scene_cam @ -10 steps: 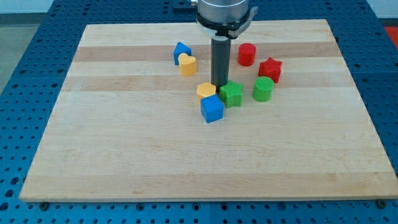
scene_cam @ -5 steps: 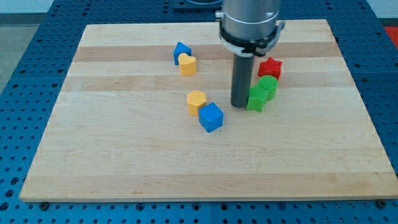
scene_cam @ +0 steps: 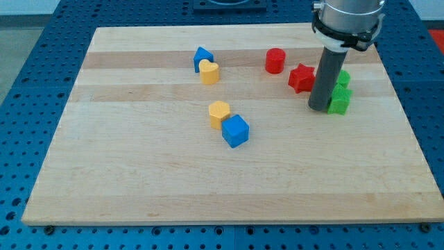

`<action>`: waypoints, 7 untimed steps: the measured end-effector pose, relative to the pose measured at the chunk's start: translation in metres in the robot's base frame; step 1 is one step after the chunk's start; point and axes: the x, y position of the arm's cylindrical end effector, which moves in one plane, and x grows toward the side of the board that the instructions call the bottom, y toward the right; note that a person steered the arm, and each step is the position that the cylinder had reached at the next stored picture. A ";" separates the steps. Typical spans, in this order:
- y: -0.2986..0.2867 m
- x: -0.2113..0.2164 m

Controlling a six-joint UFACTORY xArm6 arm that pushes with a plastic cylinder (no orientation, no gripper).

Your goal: Place the green star at the center right side of the board

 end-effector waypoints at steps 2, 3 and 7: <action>0.009 0.000; 0.014 0.000; 0.024 0.000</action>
